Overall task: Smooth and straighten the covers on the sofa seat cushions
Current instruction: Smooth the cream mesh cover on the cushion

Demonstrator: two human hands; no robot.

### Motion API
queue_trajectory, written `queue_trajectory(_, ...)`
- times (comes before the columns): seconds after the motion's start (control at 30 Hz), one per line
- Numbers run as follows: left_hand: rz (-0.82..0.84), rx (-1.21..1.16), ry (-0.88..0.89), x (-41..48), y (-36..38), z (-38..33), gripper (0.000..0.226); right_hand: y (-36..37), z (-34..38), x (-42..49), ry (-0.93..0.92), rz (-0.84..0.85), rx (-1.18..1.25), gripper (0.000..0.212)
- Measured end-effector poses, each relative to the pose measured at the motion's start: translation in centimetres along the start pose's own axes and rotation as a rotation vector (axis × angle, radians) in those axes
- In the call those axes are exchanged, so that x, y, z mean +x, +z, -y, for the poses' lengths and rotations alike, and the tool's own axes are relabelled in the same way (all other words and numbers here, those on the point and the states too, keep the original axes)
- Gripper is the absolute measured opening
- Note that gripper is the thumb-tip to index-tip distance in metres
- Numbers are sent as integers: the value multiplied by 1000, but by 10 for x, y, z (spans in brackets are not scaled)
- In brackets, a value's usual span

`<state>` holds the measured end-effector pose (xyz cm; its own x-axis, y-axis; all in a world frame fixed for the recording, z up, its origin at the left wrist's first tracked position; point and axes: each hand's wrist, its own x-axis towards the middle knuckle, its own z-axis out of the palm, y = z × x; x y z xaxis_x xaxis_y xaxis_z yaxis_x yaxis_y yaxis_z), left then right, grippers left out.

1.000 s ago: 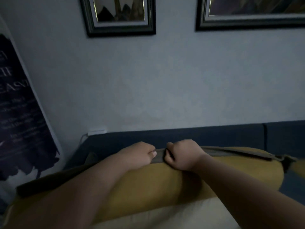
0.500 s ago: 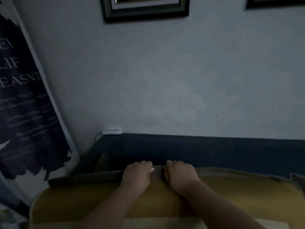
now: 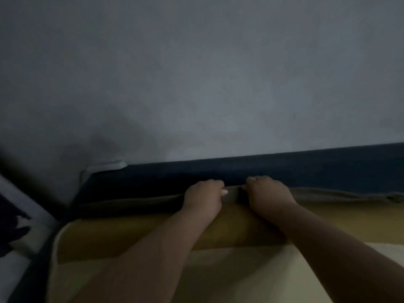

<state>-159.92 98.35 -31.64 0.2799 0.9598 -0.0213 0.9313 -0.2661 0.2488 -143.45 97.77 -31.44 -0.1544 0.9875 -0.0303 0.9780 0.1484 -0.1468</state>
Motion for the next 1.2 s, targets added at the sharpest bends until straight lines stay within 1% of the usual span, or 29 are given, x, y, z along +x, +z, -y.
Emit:
queue_trajectory(0.1,79,97,-120,43,37,8,25,37,-17,31,66,45,120,26)
queue_trajectory(0.17,104,60,-186,65,60,20,23,69,-25,48,9,-29,121,31)
queue_trajectory(0.23,90,-3,-201,81,83,37,25,101,-29,60,-44,-109,91,38)
queue_trajectory(0.33,28,-67,-209,88,132,62,36,152,-33,76,-70,-125,41,48)
queue_trajectory(0.47,-39,73,-177,112,201,78,45,210,-49,118,-41,-83,49,51)
queue_trajectory(0.53,12,111,-193,130,231,86,49,241,-60,142,-37,-28,43,50)
queue_trajectory(0.67,112,102,-219,157,302,110,53,314,-71,169,-9,55,7,48)
queue_trajectory(0.7,112,120,-234,161,316,115,52,330,-73,173,-6,54,-10,47)
queue_trajectory(0.73,80,152,-249,159,330,118,51,348,-74,174,-9,5,-30,47)
queue_trajectory(0.8,-35,190,-250,159,345,121,48,365,-76,176,-34,-162,-34,48)
queue_trajectory(0.83,-75,186,-241,160,348,122,47,366,-75,175,-36,-206,-24,50)
queue_trajectory(0.87,-95,189,-232,160,350,122,47,365,-75,173,-42,-204,-10,51)
queue_trajectory(1.0,-134,161,-216,155,356,129,47,364,-74,170,-44,-153,49,46)
queue_trajectory(1.03,-119,158,-211,149,366,136,50,371,-71,168,-37,-97,45,45)
queue_trajectory(1.1,-79,146,-177,134,393,151,64,399,-62,158,-20,51,26,46)
queue_trajectory(1.13,-66,148,-165,126,408,157,69,416,-58,153,-5,95,22,49)
queue_trajectory(1.2,-43,143,-179,124,437,162,69,441,-61,147,39,138,23,54)
